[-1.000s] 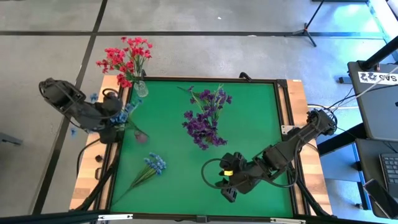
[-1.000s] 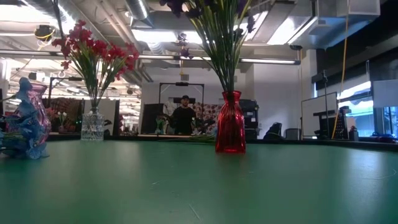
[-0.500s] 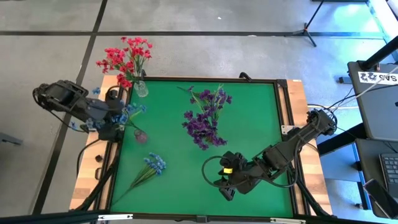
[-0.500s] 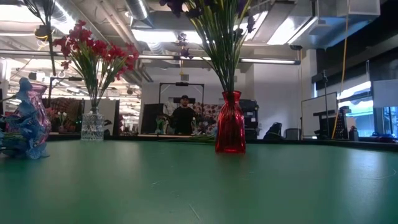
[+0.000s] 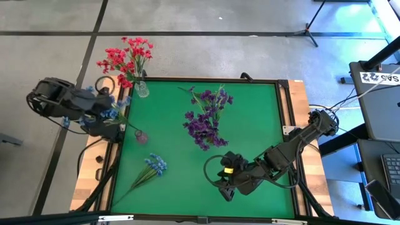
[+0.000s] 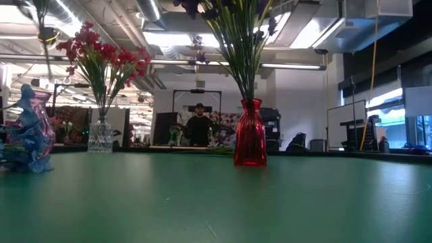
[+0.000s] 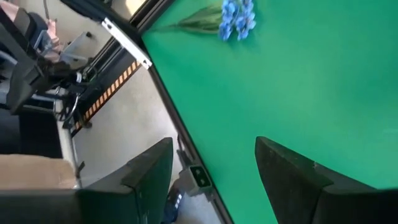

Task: Sort flowers into vase by color
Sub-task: Put the right blue flowers into the violet vase

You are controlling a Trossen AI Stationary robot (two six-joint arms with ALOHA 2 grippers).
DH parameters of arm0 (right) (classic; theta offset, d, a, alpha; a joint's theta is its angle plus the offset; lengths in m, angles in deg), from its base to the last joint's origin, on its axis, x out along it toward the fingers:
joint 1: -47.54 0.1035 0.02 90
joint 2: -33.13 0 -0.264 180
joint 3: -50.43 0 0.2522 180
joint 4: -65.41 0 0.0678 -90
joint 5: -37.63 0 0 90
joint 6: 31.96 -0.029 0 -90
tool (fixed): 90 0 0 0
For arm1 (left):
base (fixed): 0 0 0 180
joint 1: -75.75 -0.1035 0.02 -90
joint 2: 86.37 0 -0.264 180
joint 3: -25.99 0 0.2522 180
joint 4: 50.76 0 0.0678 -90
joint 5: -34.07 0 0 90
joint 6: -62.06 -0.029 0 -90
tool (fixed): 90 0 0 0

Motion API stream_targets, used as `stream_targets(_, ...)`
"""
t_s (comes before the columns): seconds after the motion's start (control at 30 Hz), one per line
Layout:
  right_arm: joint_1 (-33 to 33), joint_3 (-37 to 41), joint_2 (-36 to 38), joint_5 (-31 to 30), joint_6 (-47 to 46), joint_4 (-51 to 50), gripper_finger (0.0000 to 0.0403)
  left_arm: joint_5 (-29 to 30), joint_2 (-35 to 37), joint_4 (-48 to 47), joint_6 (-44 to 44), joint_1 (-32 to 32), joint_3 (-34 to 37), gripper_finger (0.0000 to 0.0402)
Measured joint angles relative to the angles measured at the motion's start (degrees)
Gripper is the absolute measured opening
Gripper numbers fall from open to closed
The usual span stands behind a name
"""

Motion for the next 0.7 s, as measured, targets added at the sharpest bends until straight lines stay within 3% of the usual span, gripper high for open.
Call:
stream_targets(0.17, 0.0, 0.0, 0.0, -2.15, -0.04, -0.01, 0.023, -1.37, 1.08, -0.17, 0.0, -0.08, 6.48, 0.0001)
stream_targets(0.47, 0.0, 0.0, -0.02, -2.84, -0.15, 0.02, 0.023, -0.77, 1.11, 0.0, 0.61, -0.08, 9.93, 0.0001)
stream_targets(0.7, 0.0, 0.0, -0.04, -3.21, -0.15, 0.07, 0.023, 0.3, 1.05, 0.05, 3.59, -0.08, 13.86, 0.0028)
